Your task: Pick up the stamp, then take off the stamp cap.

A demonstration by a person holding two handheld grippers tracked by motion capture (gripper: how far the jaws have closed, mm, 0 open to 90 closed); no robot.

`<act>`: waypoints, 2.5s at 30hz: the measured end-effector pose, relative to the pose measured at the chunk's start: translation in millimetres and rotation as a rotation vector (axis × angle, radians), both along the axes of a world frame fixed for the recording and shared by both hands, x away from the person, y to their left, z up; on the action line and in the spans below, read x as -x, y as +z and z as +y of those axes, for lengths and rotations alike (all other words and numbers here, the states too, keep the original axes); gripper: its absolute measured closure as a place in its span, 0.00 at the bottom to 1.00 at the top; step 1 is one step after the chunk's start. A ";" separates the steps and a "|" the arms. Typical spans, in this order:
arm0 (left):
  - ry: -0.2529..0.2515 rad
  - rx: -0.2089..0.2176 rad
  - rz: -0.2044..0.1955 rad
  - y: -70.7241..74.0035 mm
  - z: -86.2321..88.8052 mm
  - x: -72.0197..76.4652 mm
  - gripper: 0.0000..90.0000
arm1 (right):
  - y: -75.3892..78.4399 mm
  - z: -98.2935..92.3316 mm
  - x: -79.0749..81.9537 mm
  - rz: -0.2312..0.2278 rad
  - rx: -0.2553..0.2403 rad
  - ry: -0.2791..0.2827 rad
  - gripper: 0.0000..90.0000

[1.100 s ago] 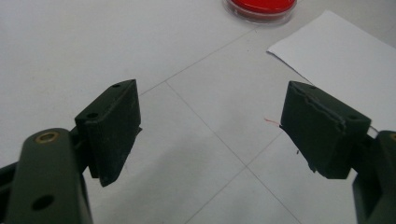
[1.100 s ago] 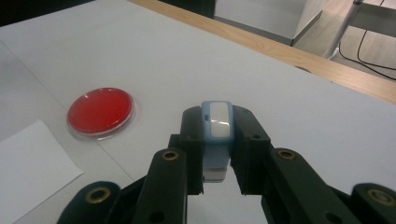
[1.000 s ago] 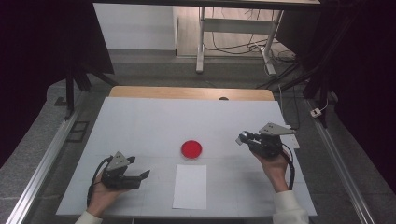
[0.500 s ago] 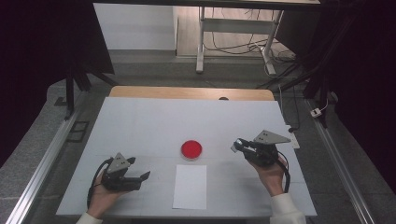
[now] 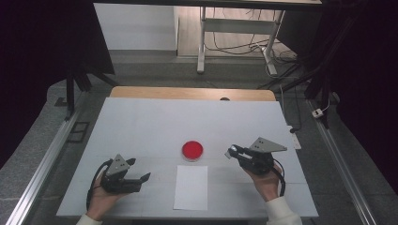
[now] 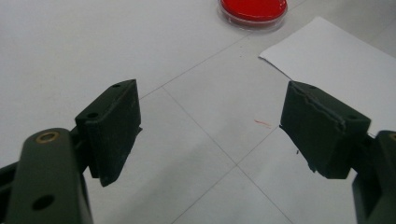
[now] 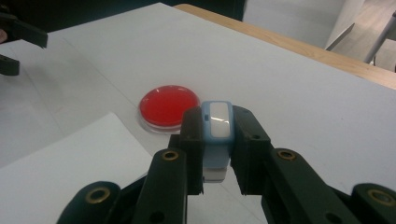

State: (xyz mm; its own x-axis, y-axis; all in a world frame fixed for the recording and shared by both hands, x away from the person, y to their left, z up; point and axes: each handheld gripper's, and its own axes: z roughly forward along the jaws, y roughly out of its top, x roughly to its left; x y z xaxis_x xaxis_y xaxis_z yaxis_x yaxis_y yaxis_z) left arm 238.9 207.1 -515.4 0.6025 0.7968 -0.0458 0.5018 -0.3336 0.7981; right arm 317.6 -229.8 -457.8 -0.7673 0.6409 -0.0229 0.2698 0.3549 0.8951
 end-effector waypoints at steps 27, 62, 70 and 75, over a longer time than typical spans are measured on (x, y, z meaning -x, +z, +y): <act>-0.007 -0.011 0.000 -1.2 -3.9 0.8 0.23 | -0.5 45.2 26.5 0.042 -0.045 0.110 0.83; -0.010 -0.008 -0.017 2.4 -11.6 4.7 0.23 | -7.3 63.4 35.5 0.061 -0.064 0.120 0.84; -0.001 0.001 -0.028 5.7 -15.2 5.7 0.22 | -5.9 62.4 35.0 0.062 -0.083 0.096 0.84; -0.006 0.000 -0.036 9.6 -20.6 2.6 0.22 | -4.7 60.2 33.9 0.068 -0.094 0.084 0.84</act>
